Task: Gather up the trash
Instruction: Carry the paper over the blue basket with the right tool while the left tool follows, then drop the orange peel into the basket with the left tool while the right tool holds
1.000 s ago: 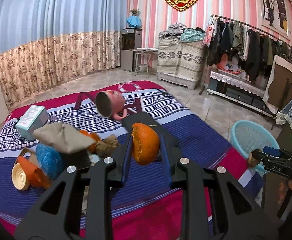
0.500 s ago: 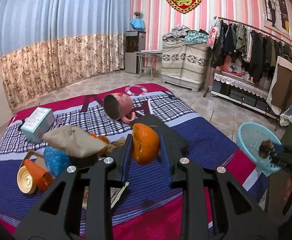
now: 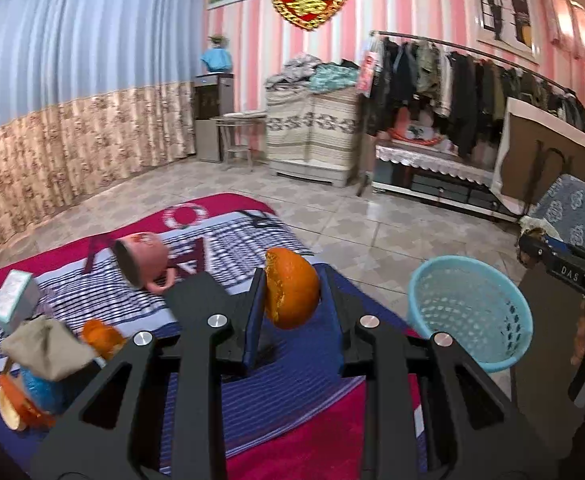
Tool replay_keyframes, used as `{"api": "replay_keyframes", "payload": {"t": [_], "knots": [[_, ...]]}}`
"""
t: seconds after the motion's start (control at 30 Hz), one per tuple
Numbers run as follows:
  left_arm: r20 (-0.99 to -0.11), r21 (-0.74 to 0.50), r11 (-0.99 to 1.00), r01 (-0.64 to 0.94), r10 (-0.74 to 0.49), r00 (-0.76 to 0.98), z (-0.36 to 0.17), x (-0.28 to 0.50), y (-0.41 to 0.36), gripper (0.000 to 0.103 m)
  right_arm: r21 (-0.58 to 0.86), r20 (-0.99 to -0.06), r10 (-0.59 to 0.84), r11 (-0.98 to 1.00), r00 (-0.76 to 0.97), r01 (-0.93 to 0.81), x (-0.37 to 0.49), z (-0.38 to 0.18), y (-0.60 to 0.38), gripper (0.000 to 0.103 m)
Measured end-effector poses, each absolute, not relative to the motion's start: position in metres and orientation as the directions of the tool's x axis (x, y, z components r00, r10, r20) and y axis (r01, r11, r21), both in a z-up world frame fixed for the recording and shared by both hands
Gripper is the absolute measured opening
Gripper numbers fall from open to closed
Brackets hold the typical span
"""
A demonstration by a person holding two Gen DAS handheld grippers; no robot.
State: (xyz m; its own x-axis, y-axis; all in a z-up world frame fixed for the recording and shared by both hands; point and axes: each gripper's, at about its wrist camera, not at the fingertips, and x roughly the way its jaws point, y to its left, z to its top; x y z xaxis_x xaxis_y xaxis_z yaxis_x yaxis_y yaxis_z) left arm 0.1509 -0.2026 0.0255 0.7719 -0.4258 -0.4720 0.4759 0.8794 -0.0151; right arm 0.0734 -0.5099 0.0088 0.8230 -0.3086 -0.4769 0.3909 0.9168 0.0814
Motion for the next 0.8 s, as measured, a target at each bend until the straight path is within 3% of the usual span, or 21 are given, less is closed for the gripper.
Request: {"api": "replay_keyframes", "payload": {"t": [0.5, 0.8], "knots": [[-0.511, -0.007, 0.783, 0.622, -0.538, 0.671, 0.001, 0.152, -0.323, 0.026, 0.124, -0.527, -0.35, 0.87, 0.775, 0.478, 0.049, -0.03, -0.569, 0.043], [-0.537, 0.017, 0.744, 0.668, -0.557, 0.634, -0.013, 0.145, -0.354, 0.026, 0.143, -0.54, -0.375, 0.842, 0.754, 0.521, 0.041, -0.036, -0.579, 0.043]]}}
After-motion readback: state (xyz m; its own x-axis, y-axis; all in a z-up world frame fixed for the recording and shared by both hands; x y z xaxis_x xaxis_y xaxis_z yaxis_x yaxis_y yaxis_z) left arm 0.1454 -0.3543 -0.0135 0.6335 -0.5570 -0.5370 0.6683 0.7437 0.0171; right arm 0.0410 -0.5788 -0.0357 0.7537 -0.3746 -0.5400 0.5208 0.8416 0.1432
